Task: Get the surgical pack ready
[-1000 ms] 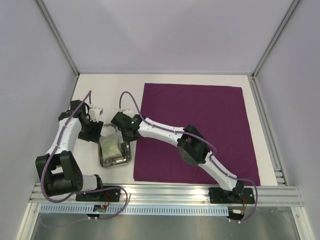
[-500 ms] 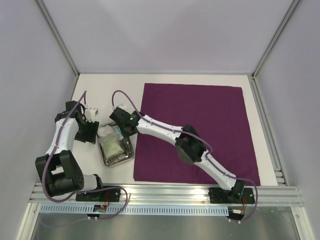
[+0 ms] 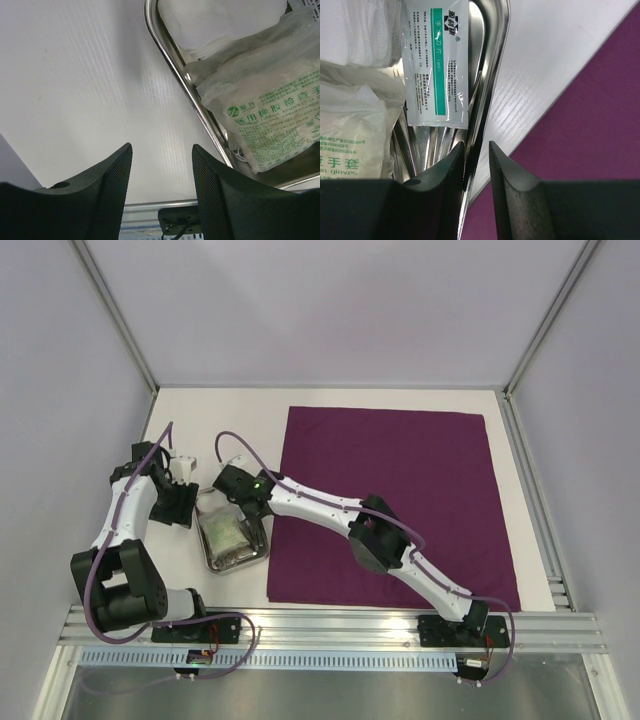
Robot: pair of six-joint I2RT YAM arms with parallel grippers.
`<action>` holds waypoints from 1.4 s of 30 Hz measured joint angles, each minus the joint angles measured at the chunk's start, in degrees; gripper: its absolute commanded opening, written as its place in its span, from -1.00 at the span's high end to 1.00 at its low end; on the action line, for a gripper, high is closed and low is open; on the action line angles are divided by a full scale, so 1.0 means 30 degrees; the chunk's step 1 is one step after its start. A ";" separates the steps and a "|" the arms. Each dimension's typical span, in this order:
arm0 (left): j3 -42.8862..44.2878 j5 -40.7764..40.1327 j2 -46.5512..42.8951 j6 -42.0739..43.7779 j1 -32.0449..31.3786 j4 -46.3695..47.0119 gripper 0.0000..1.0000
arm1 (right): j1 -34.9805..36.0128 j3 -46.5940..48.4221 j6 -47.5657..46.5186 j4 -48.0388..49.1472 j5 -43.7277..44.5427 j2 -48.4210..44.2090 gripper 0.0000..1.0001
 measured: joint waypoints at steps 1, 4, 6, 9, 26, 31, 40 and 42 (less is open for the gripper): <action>0.0000 0.0000 0.0000 0.0000 0.0000 0.0000 -0.21 | 0.0080 0.0000 -0.0007 -0.0102 0.0102 0.0000 0.44; 0.0000 0.0015 0.0000 0.0000 0.0000 0.0000 -0.21 | 0.0175 0.0000 -0.0022 -0.0386 0.0299 0.0000 0.47; 0.0000 0.0058 0.0000 0.0000 0.0000 0.0000 -0.21 | 0.0204 0.0000 -0.0022 -0.0488 0.0408 0.0000 0.50; -0.0036 0.0066 0.0000 0.0000 0.0000 0.0000 -0.21 | 0.0284 0.0000 0.0000 -0.0663 0.0648 0.0000 0.56; -0.0131 0.0284 -0.0066 0.0000 0.0000 -0.0022 -0.22 | 0.0306 0.0000 0.0189 -0.0772 0.0860 0.0044 0.80; -0.0131 0.0291 -0.0066 0.0000 0.0000 -0.0029 -0.22 | 0.0277 0.0015 0.0299 -0.0590 0.0408 0.0044 0.99; -0.0131 0.0372 -0.0248 0.0000 0.0000 -0.0087 -0.22 | 0.0226 0.0080 0.0328 -0.0437 -0.0153 0.0029 0.99; -0.0124 0.0393 -0.0306 0.0000 0.0000 -0.0095 -0.22 | 0.0204 0.0080 0.0379 -0.0386 -0.0291 -0.0044 0.99</action>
